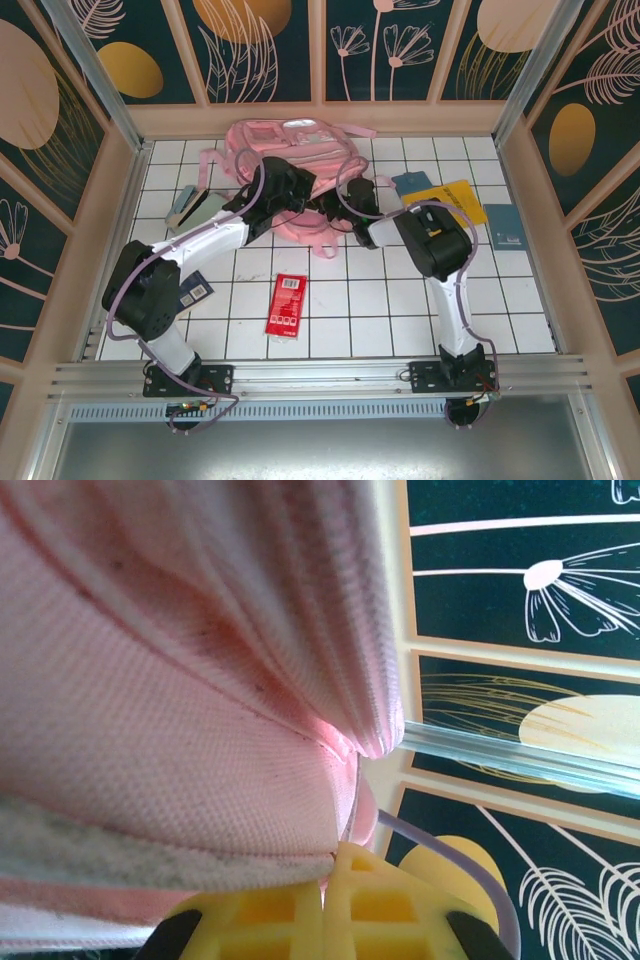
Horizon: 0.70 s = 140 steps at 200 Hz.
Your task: Pack the student bag
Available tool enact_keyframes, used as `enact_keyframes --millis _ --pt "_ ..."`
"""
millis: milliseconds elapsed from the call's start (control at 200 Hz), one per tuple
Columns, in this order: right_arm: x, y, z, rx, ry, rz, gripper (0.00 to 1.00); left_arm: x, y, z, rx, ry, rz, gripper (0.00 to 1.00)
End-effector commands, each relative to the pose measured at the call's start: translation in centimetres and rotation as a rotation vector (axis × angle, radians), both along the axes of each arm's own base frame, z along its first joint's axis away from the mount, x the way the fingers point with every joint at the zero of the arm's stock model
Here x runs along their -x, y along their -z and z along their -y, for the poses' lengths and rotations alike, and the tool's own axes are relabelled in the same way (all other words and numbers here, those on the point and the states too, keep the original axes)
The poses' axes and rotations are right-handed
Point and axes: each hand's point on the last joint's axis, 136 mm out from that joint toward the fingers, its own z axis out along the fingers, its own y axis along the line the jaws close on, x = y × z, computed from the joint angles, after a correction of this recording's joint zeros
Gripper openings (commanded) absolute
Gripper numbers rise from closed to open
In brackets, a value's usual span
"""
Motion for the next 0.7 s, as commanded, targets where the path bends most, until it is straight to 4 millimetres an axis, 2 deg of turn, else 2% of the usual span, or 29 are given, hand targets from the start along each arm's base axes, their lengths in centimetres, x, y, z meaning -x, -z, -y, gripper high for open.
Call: enact_keyframes --millis 0,165,260,390,435,490,535,636,696 --pt "-1.9 -3.3 -2.2 -0.075 0.022 0.103 0.05 1.1 -6.1 3.9 0.129 0.159 0.154 0.0" --pt "-4.0 -3.4 -2.5 -0.142 0.058 0.088 0.09 1.6 -6.0 3.8 0.128 0.161 0.154 0.0" --pt "-5.6 -3.7 -3.7 -0.124 0.049 0.085 0.14 1.8 -6.2 3.9 0.129 0.172 0.158 0.0" --pt "-7.0 -2.2 -4.9 -0.088 0.035 0.037 0.17 1.8 -6.4 3.6 0.125 0.164 0.162 0.0" --pt "-7.3 -1.6 -4.8 -0.072 0.037 0.028 0.23 1.8 -6.3 3.4 0.117 0.16 0.162 0.0" --pt "-7.2 -0.9 -4.5 -0.042 0.037 0.013 0.39 1.9 -6.2 3.2 0.104 0.157 0.163 0.0" --pt "-6.9 -0.4 -4.2 -0.024 0.035 0.003 0.49 1.9 -6.2 3.0 0.092 0.156 0.164 0.0" --pt "-5.8 -0.4 -3.5 -0.02 0.033 0.0 0.59 1.8 -5.8 1.9 0.066 0.135 0.163 0.0" --pt "-5.1 -0.4 -3.3 -0.005 0.026 0.0 0.61 1.7 -5.6 1.0 0.052 0.112 0.165 0.0"
